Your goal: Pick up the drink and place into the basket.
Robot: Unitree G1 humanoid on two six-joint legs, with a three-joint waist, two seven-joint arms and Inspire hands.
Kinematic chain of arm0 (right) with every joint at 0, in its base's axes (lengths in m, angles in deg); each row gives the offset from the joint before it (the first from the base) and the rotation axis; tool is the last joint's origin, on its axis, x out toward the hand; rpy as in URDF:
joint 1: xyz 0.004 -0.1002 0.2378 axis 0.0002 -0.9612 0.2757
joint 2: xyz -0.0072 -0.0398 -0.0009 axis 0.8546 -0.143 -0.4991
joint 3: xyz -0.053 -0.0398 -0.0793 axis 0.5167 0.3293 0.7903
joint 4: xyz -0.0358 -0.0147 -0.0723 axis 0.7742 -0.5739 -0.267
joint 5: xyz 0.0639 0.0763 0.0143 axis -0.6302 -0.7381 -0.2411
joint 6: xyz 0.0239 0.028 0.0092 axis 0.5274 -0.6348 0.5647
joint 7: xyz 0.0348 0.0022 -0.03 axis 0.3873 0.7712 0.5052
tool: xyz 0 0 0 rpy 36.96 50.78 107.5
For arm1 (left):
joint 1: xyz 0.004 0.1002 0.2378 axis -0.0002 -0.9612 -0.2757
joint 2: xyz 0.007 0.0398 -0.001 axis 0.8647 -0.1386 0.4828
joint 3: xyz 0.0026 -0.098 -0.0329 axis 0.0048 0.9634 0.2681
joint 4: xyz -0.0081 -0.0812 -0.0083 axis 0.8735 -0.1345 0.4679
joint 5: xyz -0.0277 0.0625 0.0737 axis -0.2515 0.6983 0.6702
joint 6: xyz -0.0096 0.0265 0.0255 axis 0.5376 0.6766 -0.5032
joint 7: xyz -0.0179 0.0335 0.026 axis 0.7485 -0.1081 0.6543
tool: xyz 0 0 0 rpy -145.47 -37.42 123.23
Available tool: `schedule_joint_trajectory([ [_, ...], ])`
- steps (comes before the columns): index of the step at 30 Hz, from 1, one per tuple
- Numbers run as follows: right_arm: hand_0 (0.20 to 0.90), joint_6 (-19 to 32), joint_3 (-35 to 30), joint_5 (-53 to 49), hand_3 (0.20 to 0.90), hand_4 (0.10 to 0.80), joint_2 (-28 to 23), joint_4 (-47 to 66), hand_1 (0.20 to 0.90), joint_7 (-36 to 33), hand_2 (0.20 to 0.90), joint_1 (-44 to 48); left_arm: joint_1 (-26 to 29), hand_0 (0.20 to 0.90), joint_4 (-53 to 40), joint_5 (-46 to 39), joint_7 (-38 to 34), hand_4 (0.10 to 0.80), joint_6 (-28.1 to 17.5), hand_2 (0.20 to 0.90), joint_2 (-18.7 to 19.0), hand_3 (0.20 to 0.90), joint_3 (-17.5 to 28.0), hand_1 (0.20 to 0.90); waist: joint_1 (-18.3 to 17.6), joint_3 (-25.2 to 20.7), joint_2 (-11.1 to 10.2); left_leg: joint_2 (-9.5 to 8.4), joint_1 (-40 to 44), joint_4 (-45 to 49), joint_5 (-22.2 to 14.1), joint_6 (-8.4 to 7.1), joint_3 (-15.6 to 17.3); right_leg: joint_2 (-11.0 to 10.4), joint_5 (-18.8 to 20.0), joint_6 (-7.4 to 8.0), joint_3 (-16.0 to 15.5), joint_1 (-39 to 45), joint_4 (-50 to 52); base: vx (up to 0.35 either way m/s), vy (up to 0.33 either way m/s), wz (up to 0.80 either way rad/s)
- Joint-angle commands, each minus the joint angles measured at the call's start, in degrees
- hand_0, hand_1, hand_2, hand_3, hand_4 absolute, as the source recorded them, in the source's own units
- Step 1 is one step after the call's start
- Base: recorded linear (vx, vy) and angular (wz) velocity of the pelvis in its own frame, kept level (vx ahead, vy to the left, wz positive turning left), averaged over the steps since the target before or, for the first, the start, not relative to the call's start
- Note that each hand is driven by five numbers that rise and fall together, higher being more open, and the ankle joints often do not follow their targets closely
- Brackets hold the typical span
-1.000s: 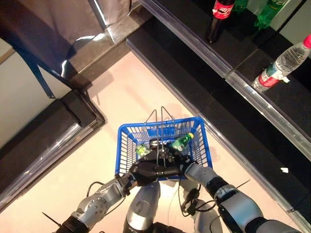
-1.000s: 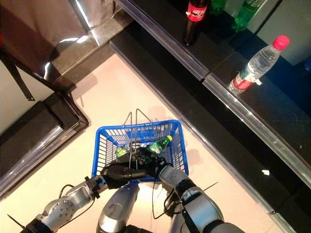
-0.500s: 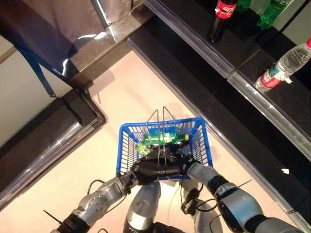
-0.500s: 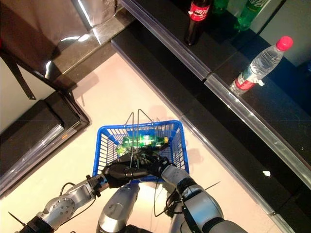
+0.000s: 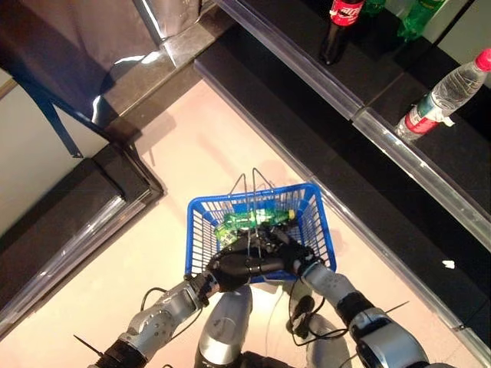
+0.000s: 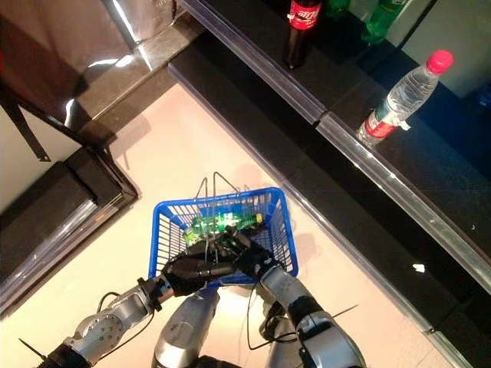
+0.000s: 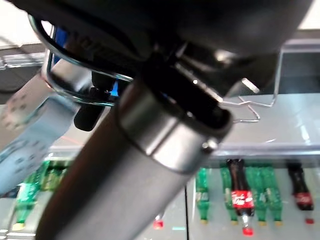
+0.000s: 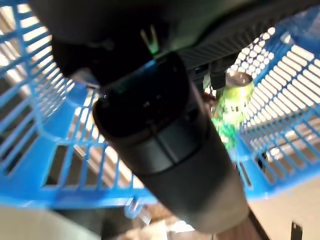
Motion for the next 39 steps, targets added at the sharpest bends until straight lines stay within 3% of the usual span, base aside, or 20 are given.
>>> schedule_joint_trajectory([
  [1, 0.9, 1.1, 1.5, 2.1, 0.9, 0.8, -0.9, 7.3, 0.9, 3.4, 0.9, -6.1, 1.3, 0.3, -18.4, -5.2, 15.2, 0.1, -10.3, 0.3, -9.0, 0.2, 4.5, 0.3, -1.8, -5.8, -0.2, 0.06, 2.0, -1.9, 1.6, 6.04, 1.8, 1.7, 11.7, -4.27, 0.7, -0.5, -5.5, 0.018, -0.042, -0.15],
  [12, 0.9, 3.9, -3.0, 2.6, 0.9, 0.8, -3.2, 20.3, 0.9, 9.7, 0.9, -19.6, -5.9, 0.3, -8.1, -4.9, 16.8, 0.1, -11.1, 0.3, -11.1, 0.2, 8.3, 0.3, -5.6, -10.7, -3.6, 2.31, 6.3, -4.5, 0.9, 5.62, 4.8, 2.7, 12.4, -3.54, 2.5, 3.0, -9.1, 0.044, -0.044, -0.12],
  [21, 0.9, 1.9, -5.4, 10.2, 0.9, 0.8, -2.2, 26.2, 0.9, 21.7, 0.9, -30.8, -12.9, 0.3, 8.2, 3.1, 7.3, 0.1, -17.6, 0.3, -12.9, 0.2, 16.6, 0.3, -9.7, -18.0, -5.8, 4.36, 10.9, -7.5, 0.9, 4.7, 8.0, 3.3, 13.3, -2.41, 5.6, 6.4, -12.9, 0.105, -0.014, -0.22],
  [28, 0.9, 1.4, -11.4, 18.0, 0.9, 0.8, -2.3, 20.0, 0.9, 27.6, 0.9, -33.9, -14.7, 0.3, 28.6, 13.6, -1.6, 0.1, -22.1, 0.3, -14.6, 0.2, 23.6, 0.3, -12.6, -22.4, -6.3, 5.72, 13.8, -10.5, 1.1, 3.44, 12.7, 3.2, 14.8, -1.14, 8.5, 8.7, -17.1, 0.063, 0.009, -0.27],
  [36, 0.9, 9.1, -13.5, 34.8, 0.9, 0.8, -2.2, 8.0, 0.9, 22.3, 0.9, -32.0, -11.4, 0.3, 45.7, 18.0, -9.8, 0.1, -21.1, 0.3, -16.9, 0.2, 26.8, 0.3, -15.0, -25.9, -6.4, 6.73, 14.8, -11.5, 0.6, 2.29, 17.1, 1.6, 17.1, 0.23, 9.8, 9.7, -21.3, 0.034, 0.023, -0.25],
  [39, 0.9, 11.7, -13.4, 44.4, 0.9, 0.8, -2.1, -4.0, 0.9, 17.2, 0.9, -29.1, -9.7, 0.3, 55.5, 21.9, -11.9, 0.1, -21.5, 0.3, -17.6, 0.2, 28.2, 0.3, -14.9, -27.3, -6.3, 7.59, 15.3, -11.6, 0.3, 1.41, 19.6, -0.2, 18.9, 1.39, 8.3, 10.1, -23.5, 0.025, 0.02, -0.45],
])
